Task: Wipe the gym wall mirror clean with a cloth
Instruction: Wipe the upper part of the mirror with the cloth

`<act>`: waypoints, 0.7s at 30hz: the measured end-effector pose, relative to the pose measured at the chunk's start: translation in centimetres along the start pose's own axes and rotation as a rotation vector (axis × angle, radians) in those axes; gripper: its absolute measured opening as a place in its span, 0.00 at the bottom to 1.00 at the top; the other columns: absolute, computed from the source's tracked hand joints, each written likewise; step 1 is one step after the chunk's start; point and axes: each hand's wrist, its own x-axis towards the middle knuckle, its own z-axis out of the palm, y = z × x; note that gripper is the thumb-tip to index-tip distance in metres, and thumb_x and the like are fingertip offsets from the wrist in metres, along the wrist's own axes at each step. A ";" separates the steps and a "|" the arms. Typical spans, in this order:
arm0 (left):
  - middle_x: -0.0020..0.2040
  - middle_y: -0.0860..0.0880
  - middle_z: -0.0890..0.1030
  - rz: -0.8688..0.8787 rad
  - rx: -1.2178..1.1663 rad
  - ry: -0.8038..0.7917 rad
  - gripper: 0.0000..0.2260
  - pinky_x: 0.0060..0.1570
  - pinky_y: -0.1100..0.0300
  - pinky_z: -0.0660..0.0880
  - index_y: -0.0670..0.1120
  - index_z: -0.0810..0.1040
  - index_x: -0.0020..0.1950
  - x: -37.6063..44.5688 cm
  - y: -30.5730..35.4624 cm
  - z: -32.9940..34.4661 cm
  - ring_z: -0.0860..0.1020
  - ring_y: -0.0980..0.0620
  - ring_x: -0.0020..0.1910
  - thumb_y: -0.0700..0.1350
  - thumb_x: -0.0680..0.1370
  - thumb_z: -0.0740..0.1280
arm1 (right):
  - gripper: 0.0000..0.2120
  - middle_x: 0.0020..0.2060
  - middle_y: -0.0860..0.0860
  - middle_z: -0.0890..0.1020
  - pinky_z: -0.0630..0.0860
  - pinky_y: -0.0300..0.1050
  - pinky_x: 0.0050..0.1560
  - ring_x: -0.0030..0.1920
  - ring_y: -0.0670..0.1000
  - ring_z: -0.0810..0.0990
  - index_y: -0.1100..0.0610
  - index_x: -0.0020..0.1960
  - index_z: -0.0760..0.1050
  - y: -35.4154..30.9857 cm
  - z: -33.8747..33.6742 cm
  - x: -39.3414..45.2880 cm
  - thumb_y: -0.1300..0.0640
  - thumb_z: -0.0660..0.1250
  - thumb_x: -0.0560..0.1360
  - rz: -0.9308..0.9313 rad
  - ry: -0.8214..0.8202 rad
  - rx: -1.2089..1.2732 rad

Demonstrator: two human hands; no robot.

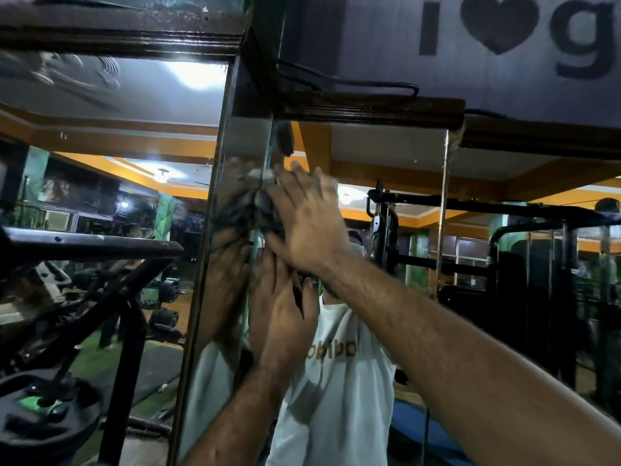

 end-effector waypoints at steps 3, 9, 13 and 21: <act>0.79 0.41 0.66 0.000 0.000 -0.002 0.27 0.78 0.54 0.57 0.39 0.64 0.79 -0.5 -0.1 -0.1 0.62 0.47 0.79 0.46 0.81 0.63 | 0.37 0.77 0.56 0.70 0.53 0.64 0.80 0.79 0.60 0.64 0.54 0.78 0.68 1.2 -0.3 -1.4 0.37 0.65 0.75 -0.110 -0.037 0.063; 0.80 0.40 0.62 -0.001 0.131 -0.035 0.29 0.79 0.58 0.49 0.37 0.61 0.80 -0.6 -0.2 -0.2 0.58 0.46 0.80 0.49 0.81 0.60 | 0.36 0.77 0.57 0.71 0.52 0.64 0.80 0.79 0.61 0.65 0.57 0.76 0.70 2.5 -1.6 -1.0 0.38 0.56 0.74 0.210 0.000 0.026; 0.80 0.39 0.62 0.045 0.192 -0.032 0.27 0.79 0.51 0.55 0.38 0.61 0.80 -0.9 -0.2 0.1 0.59 0.44 0.80 0.47 0.83 0.61 | 0.34 0.78 0.56 0.69 0.50 0.63 0.81 0.80 0.58 0.63 0.54 0.77 0.69 3.0 -1.8 -4.5 0.40 0.60 0.75 -0.122 -0.118 0.078; 0.80 0.40 0.60 0.134 0.132 -0.082 0.28 0.79 0.50 0.54 0.38 0.59 0.80 -0.6 1.5 0.7 0.57 0.44 0.81 0.44 0.81 0.62 | 0.34 0.81 0.57 0.65 0.44 0.61 0.81 0.81 0.60 0.60 0.54 0.78 0.68 4.5 -2.8 -5.3 0.42 0.63 0.75 0.137 -0.056 0.036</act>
